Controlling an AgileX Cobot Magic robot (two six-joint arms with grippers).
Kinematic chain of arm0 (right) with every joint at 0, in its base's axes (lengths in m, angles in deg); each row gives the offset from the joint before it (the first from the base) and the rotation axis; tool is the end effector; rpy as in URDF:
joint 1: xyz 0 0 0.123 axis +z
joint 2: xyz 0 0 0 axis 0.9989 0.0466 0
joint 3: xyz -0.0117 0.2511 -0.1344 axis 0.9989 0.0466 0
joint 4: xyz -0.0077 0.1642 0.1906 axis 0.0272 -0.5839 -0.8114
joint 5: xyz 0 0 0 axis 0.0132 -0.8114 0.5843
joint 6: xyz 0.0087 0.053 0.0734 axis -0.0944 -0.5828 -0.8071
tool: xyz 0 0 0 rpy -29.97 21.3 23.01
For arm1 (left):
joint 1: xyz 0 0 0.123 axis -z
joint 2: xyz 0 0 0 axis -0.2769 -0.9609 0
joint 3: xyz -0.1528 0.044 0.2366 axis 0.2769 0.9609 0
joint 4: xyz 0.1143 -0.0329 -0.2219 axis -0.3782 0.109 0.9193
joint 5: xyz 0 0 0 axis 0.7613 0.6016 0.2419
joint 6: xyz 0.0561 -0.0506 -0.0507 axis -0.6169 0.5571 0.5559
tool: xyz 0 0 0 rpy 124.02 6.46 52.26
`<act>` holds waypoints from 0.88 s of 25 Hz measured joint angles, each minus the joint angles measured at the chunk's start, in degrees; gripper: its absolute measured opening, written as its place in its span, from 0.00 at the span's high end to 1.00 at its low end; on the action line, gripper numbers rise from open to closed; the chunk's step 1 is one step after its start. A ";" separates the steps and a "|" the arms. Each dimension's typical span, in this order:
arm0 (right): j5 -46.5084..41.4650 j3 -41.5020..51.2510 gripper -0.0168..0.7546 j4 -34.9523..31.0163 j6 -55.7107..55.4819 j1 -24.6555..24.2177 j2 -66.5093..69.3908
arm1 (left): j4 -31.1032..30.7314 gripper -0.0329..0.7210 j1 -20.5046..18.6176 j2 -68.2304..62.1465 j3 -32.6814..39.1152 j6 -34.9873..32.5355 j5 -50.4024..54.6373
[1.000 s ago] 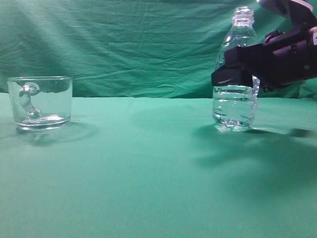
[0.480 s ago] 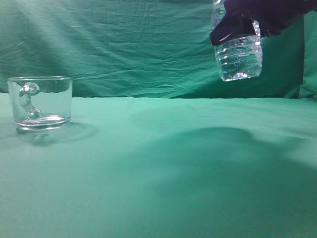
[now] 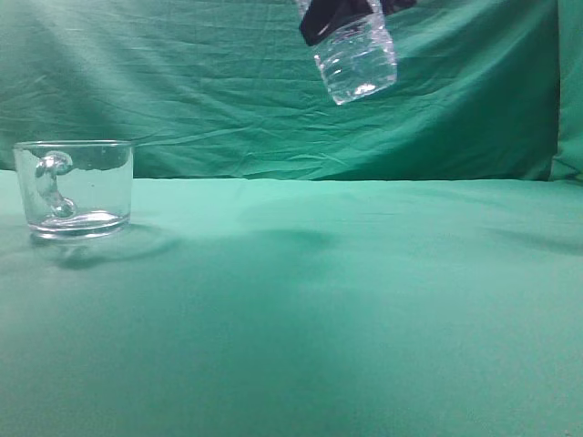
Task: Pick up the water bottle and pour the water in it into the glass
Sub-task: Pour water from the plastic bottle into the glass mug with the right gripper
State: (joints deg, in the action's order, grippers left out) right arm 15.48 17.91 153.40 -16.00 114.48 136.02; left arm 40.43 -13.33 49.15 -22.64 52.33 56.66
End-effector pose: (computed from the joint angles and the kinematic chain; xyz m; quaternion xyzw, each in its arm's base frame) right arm 0.3513 0.1937 0.2578 -0.3610 0.7585 0.0956 0.5341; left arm 0.0526 -0.0039 0.1770 0.0970 0.7890 0.0356 0.6057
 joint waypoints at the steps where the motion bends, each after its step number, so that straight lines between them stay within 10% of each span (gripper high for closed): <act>1: -0.87 -1.67 0.54 0.13 0.00 1.17 1.25 | 0.00 0.96 0.00 0.00 0.00 0.00 0.00; 22: -8.15 -29.42 0.54 21.24 -0.03 10.32 25.17 | 0.00 0.96 0.00 0.00 0.00 0.00 0.00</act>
State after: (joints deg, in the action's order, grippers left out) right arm 7.34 -11.50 174.64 -16.03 124.80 161.19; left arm 40.43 -13.33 49.15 -22.64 52.33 56.66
